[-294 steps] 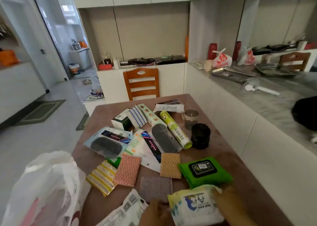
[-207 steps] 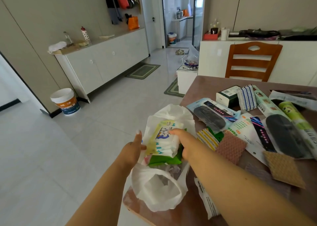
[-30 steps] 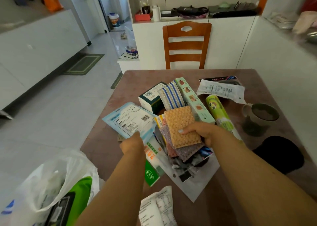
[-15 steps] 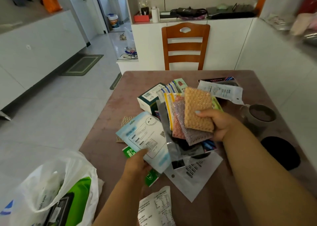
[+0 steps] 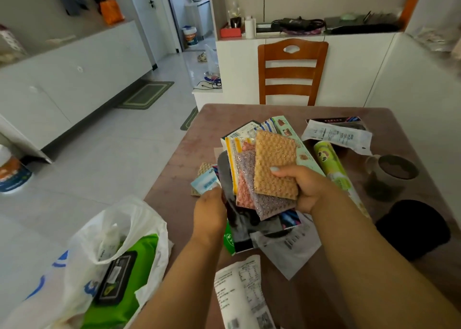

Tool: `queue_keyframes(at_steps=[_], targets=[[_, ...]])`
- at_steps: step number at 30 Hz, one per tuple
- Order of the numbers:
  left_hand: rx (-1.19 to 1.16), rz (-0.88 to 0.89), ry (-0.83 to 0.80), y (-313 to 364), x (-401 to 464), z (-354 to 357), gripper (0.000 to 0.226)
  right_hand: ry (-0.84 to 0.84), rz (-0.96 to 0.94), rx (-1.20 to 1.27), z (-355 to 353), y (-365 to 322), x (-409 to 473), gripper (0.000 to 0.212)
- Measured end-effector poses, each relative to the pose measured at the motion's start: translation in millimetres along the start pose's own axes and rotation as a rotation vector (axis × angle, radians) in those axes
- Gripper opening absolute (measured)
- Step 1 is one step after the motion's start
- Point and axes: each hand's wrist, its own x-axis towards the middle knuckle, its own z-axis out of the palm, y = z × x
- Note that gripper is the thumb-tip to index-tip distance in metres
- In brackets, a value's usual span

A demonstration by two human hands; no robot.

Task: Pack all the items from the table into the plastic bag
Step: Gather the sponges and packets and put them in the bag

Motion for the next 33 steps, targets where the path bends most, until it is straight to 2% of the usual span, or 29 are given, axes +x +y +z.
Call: queue_keyframes(at_steps=[4, 8, 11, 12, 14, 16, 19, 22, 26, 27, 29, 30, 33], targets=[[0.043, 0.038, 0.092, 14, -24, -41, 0.035, -0.045, -0.079, -0.022, 40, 9, -17, 0.057], [-0.044, 0.083, 0.169, 15, -53, -97, 0.031, -0.129, -0.053, 0.008, 92, 26, -37, 0.030], [-0.001, 0.090, 0.283, 7, -71, -151, 0.032, -0.167, -0.008, -0.033, 134, 47, -46, 0.040], [0.037, 0.099, 0.318, 2, -77, -170, 0.028, -0.174, 0.000, -0.049, 149, 54, -51, 0.039], [0.376, 0.087, 0.350, -5, -86, -205, 0.027, -0.184, -0.022, -0.038, 178, 67, -57, 0.023], [0.812, 0.021, 0.305, -14, -96, -234, 0.033, -0.168, -0.071, -0.010, 203, 74, -60, 0.012], [1.017, -0.107, 0.122, -19, -112, -261, 0.041, -0.111, -0.110, -0.005, 232, 82, -58, 0.014], [1.065, -0.077, -0.027, -19, -132, -282, 0.049, -0.123, -0.078, -0.045, 255, 96, -61, 0.003], [1.023, -0.024, -0.242, -18, -162, -306, 0.035, -0.135, -0.042, -0.221, 274, 125, -58, 0.007], [1.034, 0.000, -0.251, -21, -165, -310, 0.034, -0.134, -0.032, -0.265, 275, 130, -56, 0.015], [1.007, 0.063, -0.204, -26, -165, -315, 0.023, -0.181, 0.076, -0.434, 274, 135, -55, 0.053], [0.991, 0.087, -0.180, -28, -164, -318, 0.017, -0.207, 0.139, -0.524, 271, 137, -55, 0.062], [0.915, 0.109, -0.171, -32, -163, -328, 0.019, -0.243, 0.254, -0.726, 266, 135, -55, 0.049]])
